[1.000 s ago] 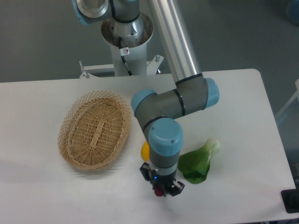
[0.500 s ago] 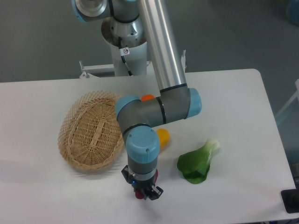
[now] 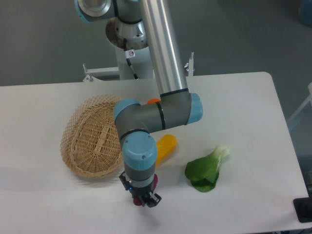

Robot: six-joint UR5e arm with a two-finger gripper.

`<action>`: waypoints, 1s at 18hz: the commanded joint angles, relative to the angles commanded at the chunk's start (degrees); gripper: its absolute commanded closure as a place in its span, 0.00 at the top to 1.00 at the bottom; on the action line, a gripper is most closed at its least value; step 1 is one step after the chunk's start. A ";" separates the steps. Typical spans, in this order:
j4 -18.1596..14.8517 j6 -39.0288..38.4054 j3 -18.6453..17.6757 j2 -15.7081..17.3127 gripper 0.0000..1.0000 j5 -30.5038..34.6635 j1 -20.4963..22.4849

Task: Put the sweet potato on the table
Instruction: 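Lower the held sweet potato toward the table beside the basket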

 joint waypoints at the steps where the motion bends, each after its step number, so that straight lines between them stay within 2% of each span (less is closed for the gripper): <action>1: 0.00 0.00 -0.44 0.27 0.54 0.00 0.00; 3: -0.09 0.00 -0.88 0.53 0.69 0.09 -0.09; 5: 0.00 0.00 -0.89 0.53 0.74 0.17 -0.09; 10: 0.09 0.00 -0.54 0.71 1.00 0.26 -0.26; 18: 0.00 -0.09 1.75 1.23 1.00 0.79 -0.09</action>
